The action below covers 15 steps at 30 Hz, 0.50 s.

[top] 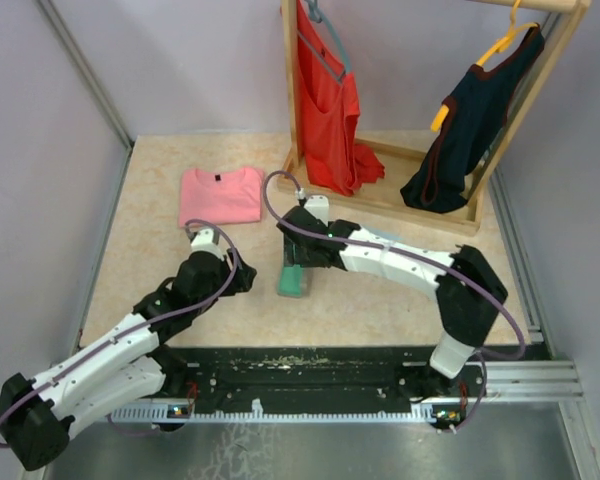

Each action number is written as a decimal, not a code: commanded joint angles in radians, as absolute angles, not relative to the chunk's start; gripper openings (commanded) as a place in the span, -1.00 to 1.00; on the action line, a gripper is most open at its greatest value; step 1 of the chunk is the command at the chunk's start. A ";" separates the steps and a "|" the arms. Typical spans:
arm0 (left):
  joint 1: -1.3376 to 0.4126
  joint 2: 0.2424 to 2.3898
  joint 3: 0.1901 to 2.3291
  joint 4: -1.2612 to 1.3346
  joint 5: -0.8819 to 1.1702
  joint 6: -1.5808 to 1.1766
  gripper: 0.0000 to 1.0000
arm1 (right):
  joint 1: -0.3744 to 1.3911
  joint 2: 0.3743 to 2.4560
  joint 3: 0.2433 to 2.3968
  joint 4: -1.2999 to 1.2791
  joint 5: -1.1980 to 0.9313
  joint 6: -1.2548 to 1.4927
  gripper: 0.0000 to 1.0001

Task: Organize the sunglasses
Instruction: Place the sunglasses case at the center of the board, then adjust the sunglasses case at the center of the board.

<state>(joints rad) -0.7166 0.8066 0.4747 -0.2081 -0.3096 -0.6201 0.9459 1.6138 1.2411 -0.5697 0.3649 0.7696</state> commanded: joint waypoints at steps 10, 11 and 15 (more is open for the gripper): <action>-0.710 0.750 0.486 -0.301 -0.254 -0.617 0.35 | 0.946 1.771 1.373 -0.716 0.461 0.714 -0.08; -0.710 0.750 0.486 -0.300 -0.252 -0.616 0.35 | 0.945 1.769 1.373 -0.714 0.462 0.709 -0.11; -0.710 0.752 0.486 -0.295 -0.243 -0.614 0.35 | 0.945 1.769 1.376 -0.697 0.446 0.676 -0.33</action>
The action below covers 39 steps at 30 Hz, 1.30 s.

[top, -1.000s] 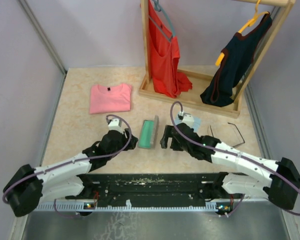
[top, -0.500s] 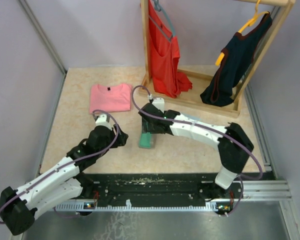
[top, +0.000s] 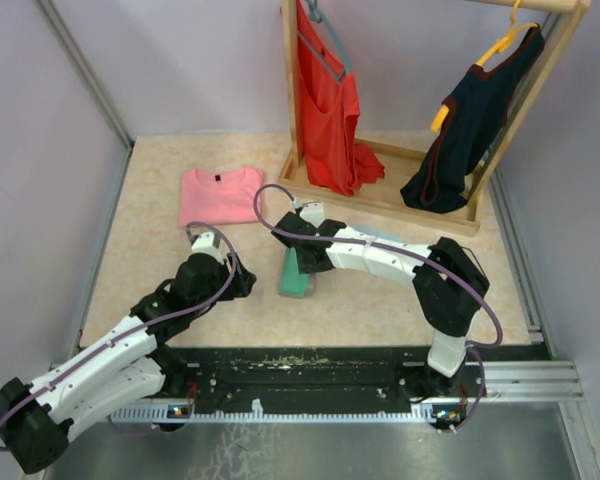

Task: Organize the sunglasses
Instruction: Adjust the sunglasses case at the center of the board.

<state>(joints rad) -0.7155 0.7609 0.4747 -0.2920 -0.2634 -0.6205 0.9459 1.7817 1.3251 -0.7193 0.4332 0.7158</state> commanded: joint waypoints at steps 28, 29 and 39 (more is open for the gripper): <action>-0.710 0.718 0.468 -0.355 -0.202 -0.686 0.34 | 0.945 1.887 1.517 -0.632 0.193 -0.359 -0.61; -0.710 0.716 0.465 -0.357 -0.197 -0.691 0.33 | 0.945 1.894 1.517 -0.625 0.210 -0.383 -0.60; -0.710 0.648 0.429 -0.400 -0.228 -0.729 0.36 | 0.943 1.872 1.524 -0.583 0.157 -0.444 0.07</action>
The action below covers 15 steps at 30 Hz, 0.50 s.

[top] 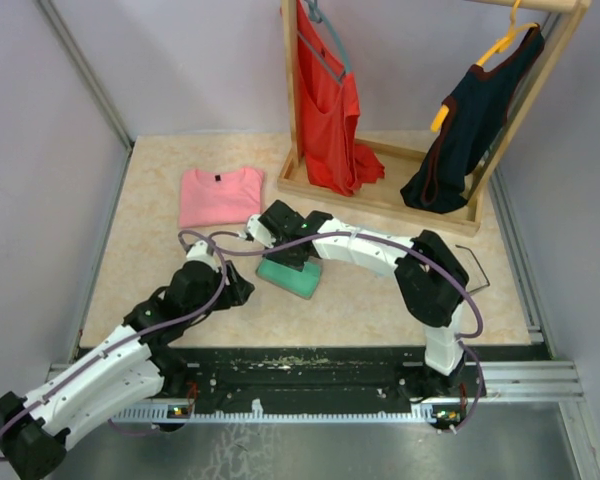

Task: Organize the sunglasses
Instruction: Adjust the sunglasses case at the center of the board.

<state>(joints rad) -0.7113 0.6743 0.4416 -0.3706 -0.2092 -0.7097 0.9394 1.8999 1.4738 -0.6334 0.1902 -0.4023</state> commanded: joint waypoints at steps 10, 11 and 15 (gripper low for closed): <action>-0.709 0.668 0.458 -0.395 -0.294 -0.699 0.44 | 0.943 1.691 1.491 -0.502 0.130 -0.280 0.25; -0.709 0.677 0.461 -0.386 -0.299 -0.697 0.45 | 0.944 1.669 1.466 -0.479 0.159 -0.246 0.25; -0.707 0.729 0.466 -0.313 -0.309 -0.692 0.46 | 0.944 1.554 1.351 -0.417 0.312 -0.049 0.23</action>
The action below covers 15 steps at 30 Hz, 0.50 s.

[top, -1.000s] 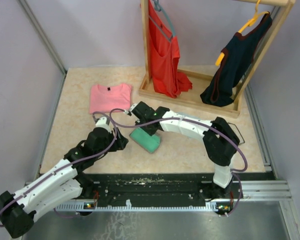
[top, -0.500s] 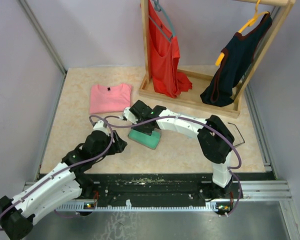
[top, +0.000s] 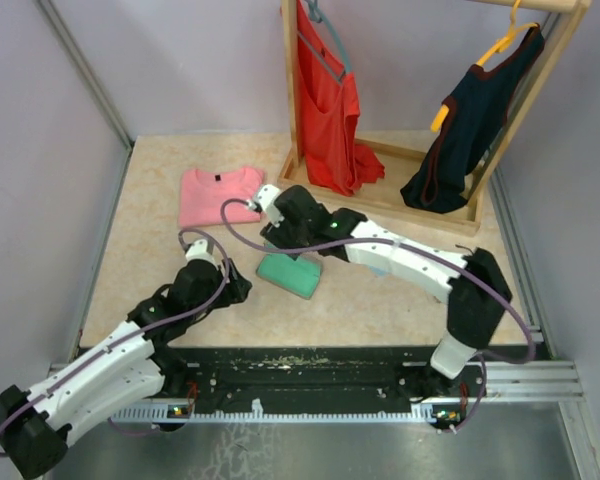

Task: Organize the sunglasses
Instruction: Adjust the sunglasses case at the center of the board.

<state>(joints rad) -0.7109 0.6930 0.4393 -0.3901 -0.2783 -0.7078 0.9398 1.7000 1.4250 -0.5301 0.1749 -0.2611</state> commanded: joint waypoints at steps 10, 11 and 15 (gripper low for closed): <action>-0.565 0.908 0.430 -0.016 -0.279 -0.677 0.32 | 0.945 1.134 0.894 -0.417 0.401 0.655 -0.04; -0.540 0.939 0.435 0.002 -0.264 -0.673 0.30 | 0.945 1.104 0.853 -0.421 0.390 0.709 -0.09; -0.491 1.077 0.464 0.063 -0.234 -0.648 0.26 | 0.948 1.034 0.700 -0.360 0.309 0.844 -0.21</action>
<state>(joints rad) -0.5247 0.9817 0.4377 -0.0528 -0.2810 -0.6823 0.9401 1.0954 0.8021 -0.4503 0.3683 0.5930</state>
